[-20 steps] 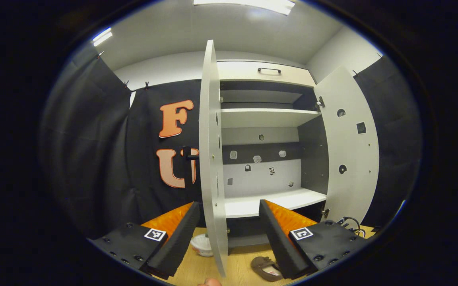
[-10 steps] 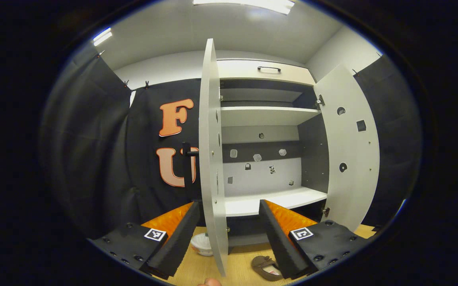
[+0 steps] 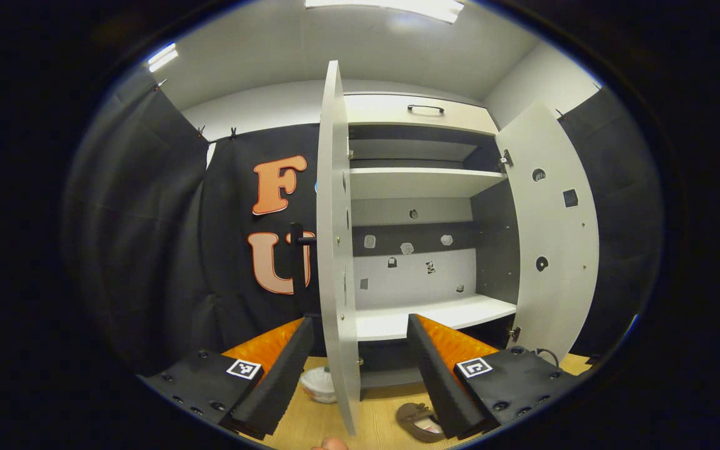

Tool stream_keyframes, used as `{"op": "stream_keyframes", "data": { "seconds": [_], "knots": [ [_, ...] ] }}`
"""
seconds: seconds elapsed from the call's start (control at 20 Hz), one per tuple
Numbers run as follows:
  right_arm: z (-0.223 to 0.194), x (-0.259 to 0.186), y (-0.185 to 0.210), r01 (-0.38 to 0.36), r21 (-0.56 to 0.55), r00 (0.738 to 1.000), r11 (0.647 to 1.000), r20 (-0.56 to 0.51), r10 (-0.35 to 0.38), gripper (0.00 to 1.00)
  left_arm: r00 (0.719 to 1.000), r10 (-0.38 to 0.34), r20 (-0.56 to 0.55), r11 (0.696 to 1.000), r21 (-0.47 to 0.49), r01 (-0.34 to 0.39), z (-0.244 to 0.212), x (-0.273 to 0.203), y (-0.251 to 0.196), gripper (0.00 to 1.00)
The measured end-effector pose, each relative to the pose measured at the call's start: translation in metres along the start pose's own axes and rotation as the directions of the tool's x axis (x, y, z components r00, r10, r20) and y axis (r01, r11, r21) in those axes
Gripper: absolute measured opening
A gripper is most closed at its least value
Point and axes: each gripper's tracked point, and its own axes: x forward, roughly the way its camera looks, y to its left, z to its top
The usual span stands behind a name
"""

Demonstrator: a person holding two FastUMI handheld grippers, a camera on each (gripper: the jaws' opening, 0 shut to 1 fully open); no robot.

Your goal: Grab one shoe with the right hand and put it into the shoe cabinet, grab the other shoe with the left hand and put it into the shoe cabinet; then close the right door with the right hand and the left door with the left hand.

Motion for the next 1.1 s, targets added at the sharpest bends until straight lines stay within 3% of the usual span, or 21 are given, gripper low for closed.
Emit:
{"op": "stream_keyframes", "data": {
  "seconds": [0.4,0.75,1.1],
  "knots": [
    [0.116,-0.078,0.014,-0.011,0.037,0.983,0.999,0.181,0.004,0.0,1.0,-0.026,-0.011,0.999,-0.036,0.026,-0.009,0.005,-0.002,0.98],
    [0.228,-0.155,0.042,-0.026,0.038,0.94,0.999,0.341,0.011,0.0,0.999,-0.048,-0.001,0.999,-0.024,0.048,-0.017,0.009,-0.012,0.96],
    [0.338,-0.142,0.04,0.043,0.085,0.92,0.995,0.385,-0.073,0.0,0.997,-0.076,0.007,0.996,-0.036,0.076,-0.025,0.015,-0.005,0.98]
  ]
}}
